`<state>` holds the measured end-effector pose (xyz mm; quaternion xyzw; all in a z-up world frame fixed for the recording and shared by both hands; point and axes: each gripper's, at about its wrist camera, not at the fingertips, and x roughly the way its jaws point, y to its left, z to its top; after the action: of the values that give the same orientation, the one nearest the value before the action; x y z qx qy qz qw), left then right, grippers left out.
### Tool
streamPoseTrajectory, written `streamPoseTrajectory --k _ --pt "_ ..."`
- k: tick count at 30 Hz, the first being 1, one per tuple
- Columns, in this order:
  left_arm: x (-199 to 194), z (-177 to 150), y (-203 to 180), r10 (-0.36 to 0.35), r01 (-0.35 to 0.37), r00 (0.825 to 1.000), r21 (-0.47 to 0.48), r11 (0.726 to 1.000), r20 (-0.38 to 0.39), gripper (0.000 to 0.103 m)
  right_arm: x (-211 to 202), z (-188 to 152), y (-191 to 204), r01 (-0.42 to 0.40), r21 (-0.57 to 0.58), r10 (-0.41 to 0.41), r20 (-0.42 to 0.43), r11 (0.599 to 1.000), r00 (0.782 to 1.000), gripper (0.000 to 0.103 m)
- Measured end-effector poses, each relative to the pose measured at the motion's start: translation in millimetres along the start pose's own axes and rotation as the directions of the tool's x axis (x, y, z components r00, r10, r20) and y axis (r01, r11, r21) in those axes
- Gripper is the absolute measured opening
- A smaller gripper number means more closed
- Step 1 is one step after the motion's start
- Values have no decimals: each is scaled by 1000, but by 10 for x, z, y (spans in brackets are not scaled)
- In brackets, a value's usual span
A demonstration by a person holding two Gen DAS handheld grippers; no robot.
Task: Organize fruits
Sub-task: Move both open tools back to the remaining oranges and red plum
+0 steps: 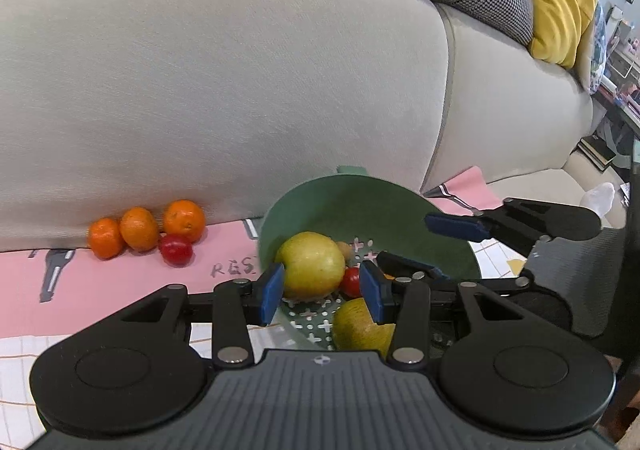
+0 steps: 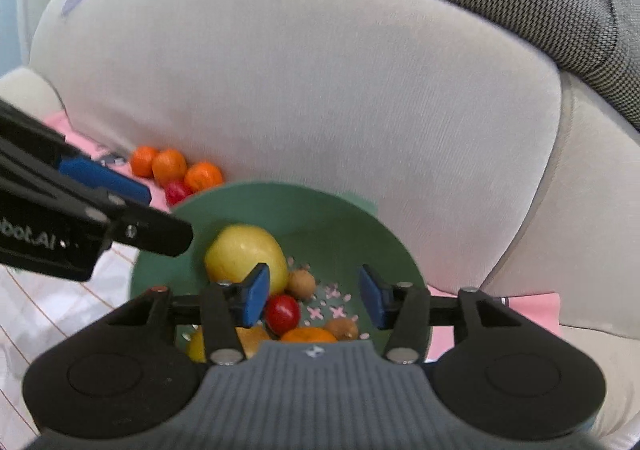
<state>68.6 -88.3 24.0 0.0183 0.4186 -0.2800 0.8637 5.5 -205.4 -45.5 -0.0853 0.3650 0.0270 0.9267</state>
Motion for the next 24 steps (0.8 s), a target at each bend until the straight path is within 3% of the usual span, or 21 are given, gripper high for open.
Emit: streamPoseTrajectory --k 5,13,18,24 --pt "-158 -49 143 39 -39 999 6 999 28 51 -186 -22 117 -3 47 1 53 999 999 51" --pt "-392 -133 551 97 -94 993 -40 995 65 52 -428 19 557 -38 8 36 153 999 988 56" --pt "-521 -184 791 147 -140 983 -67 988 107 53 -459 67 862 -76 6 74 168 997 983 58" --pt "-578 -304 1135 155 -136 978 -136 981 139 53 -388 148 1209 -104 18 100 158 994 982 60"
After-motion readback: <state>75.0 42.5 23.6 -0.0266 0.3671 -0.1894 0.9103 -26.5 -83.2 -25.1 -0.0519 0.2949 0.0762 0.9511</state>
